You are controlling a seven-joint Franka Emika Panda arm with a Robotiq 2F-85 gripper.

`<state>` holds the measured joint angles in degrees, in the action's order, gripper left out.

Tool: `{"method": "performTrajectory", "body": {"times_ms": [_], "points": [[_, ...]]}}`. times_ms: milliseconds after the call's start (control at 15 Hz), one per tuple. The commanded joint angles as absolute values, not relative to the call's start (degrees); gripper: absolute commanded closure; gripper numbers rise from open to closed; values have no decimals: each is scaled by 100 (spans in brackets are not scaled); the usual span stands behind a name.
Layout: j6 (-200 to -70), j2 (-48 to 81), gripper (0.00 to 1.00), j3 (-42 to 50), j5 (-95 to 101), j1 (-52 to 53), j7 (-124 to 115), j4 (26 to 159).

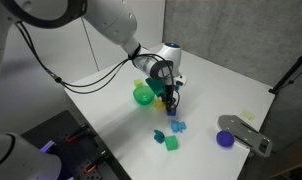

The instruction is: Pick up the yellow toy from the green bowl and put it on the table

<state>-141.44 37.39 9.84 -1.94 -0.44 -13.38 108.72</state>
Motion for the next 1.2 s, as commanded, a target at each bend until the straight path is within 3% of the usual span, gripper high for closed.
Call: {"method": "performTrajectory", "body": {"times_ms": [0, 1133], "points": [[-14066, 3987, 75, 1017, -157, -90, -1613, 10536], [-13873, 5336, 75, 693, -355, -313, -1466, 8829]]}}
